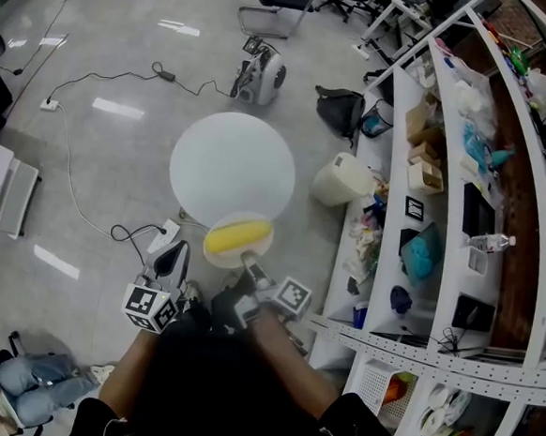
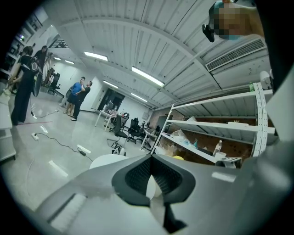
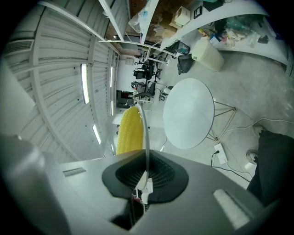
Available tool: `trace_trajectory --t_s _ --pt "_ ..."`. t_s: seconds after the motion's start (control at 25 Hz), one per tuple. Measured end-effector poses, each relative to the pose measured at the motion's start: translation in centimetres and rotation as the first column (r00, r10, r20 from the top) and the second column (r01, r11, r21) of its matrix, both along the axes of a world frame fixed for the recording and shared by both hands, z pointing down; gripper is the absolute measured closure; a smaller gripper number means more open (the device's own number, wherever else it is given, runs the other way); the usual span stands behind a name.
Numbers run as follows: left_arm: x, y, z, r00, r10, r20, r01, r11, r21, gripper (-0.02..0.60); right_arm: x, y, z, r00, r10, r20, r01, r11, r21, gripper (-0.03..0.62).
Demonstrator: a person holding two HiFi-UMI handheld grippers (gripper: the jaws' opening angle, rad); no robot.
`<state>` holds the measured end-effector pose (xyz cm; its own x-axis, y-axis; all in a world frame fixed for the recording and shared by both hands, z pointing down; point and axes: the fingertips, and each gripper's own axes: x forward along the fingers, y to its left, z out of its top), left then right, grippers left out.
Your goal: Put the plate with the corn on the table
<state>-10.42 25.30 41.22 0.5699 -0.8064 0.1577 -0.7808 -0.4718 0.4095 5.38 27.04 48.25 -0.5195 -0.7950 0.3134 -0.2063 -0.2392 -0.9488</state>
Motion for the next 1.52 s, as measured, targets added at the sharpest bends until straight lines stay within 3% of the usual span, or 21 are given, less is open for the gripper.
trace_trajectory --t_s 0.48,1.52 --pt "1.2 -4.8 -0.1 0.999 -0.037 0.024 0.037 0.999 -0.003 0.578 0.9 -4.4 0.7 1.000 -0.022 -0.001 0.022 1.000 -0.021 0.569" --pt "5.5 -14.7 0.2 0.981 -0.185 0.056 0.185 0.983 -0.007 0.578 5.5 -16.2 1.7 0.987 -0.159 -0.018 0.158 0.986 -0.049 0.569"
